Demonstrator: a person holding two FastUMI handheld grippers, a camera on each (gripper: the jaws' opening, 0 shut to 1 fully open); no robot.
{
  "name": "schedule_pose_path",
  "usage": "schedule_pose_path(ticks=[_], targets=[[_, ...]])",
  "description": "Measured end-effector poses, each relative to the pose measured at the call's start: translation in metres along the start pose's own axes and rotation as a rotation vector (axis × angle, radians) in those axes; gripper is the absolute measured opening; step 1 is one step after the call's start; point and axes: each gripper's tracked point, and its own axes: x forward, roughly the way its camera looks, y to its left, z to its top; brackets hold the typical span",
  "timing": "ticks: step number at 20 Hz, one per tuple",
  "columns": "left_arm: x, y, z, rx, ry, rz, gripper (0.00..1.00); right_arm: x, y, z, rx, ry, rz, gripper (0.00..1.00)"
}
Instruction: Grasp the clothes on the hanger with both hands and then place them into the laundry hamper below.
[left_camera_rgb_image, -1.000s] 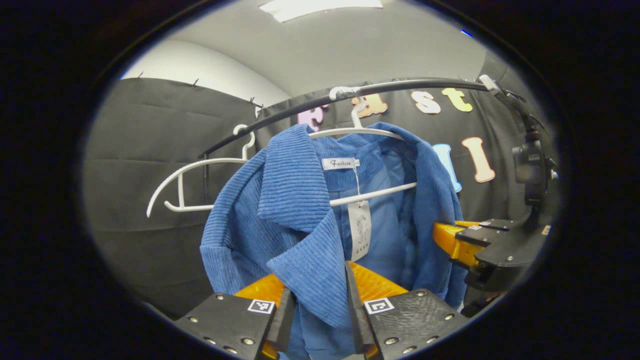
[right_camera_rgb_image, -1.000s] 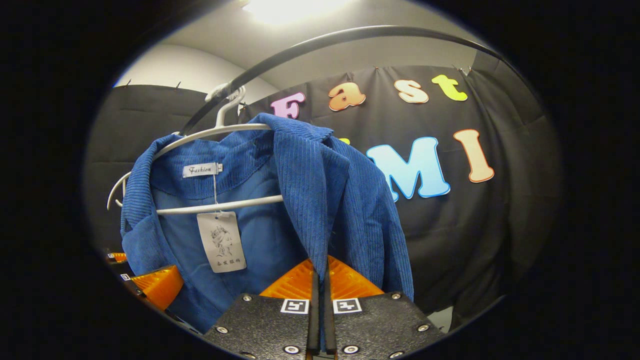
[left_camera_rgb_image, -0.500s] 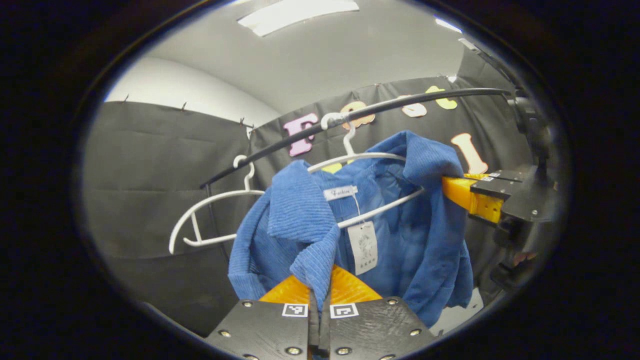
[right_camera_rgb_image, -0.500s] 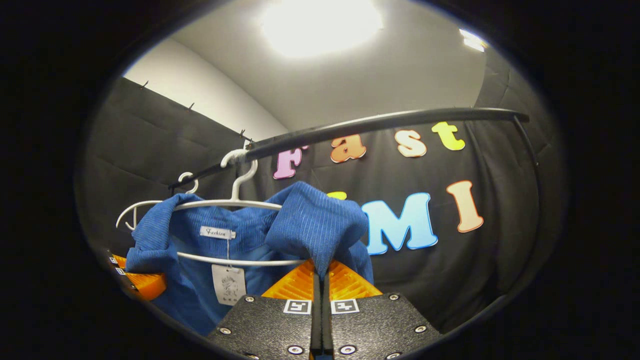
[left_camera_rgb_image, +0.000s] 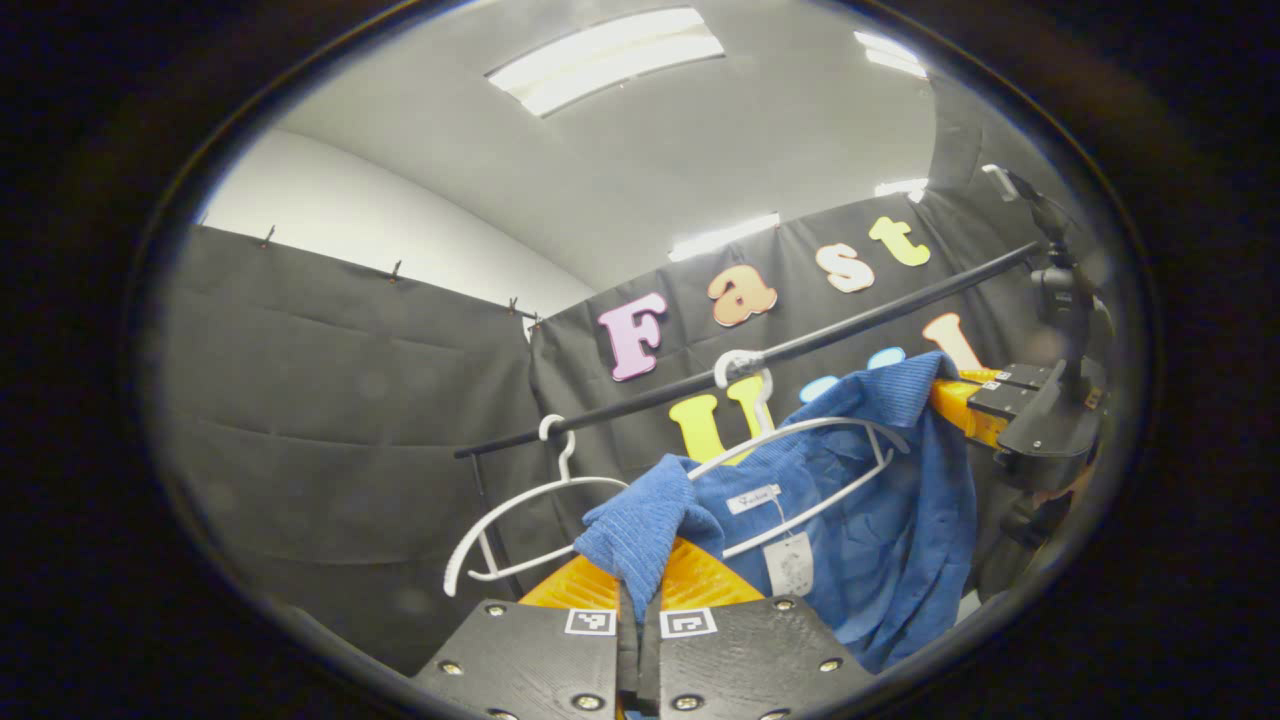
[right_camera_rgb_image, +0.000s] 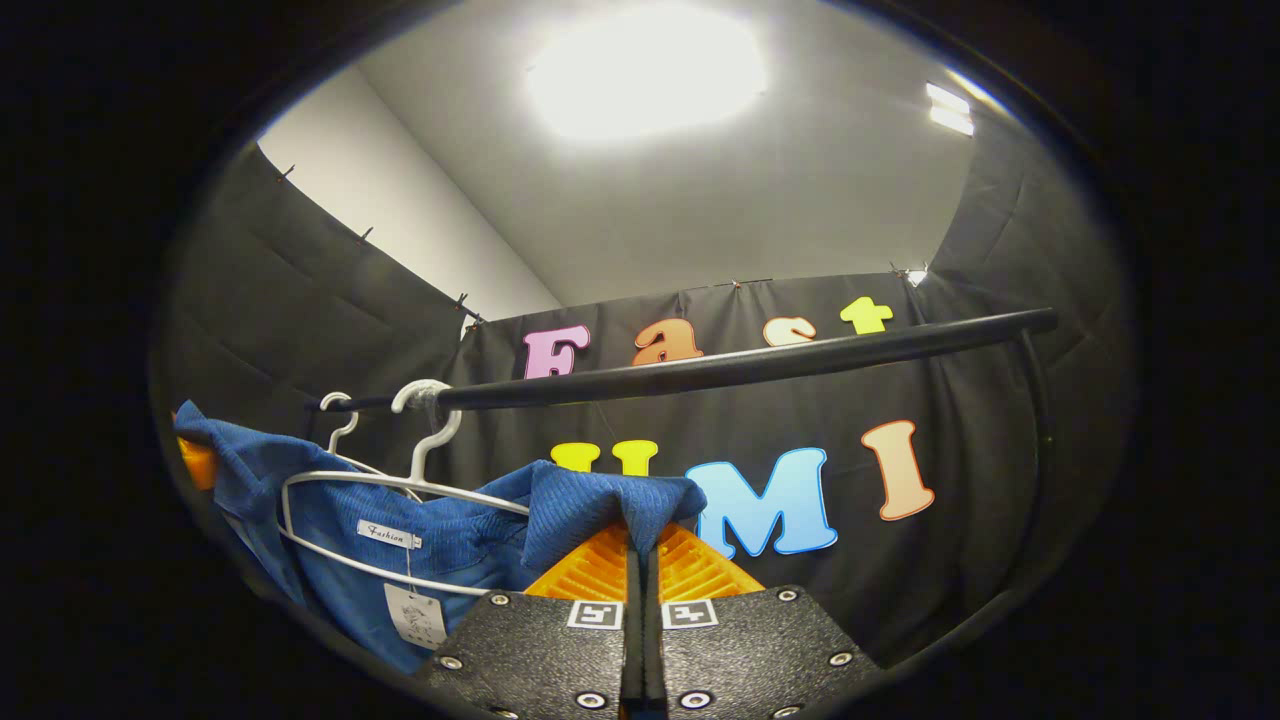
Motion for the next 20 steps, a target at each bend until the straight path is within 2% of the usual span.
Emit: schedule_pose_path(ticks=[4, 9, 16, 20], targets=[[0.015, 0.04, 0.006, 0.004, -0.018, 0.052, 0.0, 0.012, -0.014, 0.002, -0.016, -0.005, -0.021, 0.0], [0.03, 0.074, -0.002, 0.013, 0.003, 0.048, 0.0, 0.024, -0.034, -0.005, -0.058, -0.012, -0.047, 0.0], [0.051, 0.105, -0.016, 0.035, 0.041, 0.037, 0.0, 0.04, -0.064, -0.024, -0.096, 0.02, -0.101, 0.0], [0.071, 0.117, -0.014, 0.113, 0.031, -0.023, 0.01, 0.043, -0.073, -0.039, -0.088, 0.057, -0.112, 0.0]])
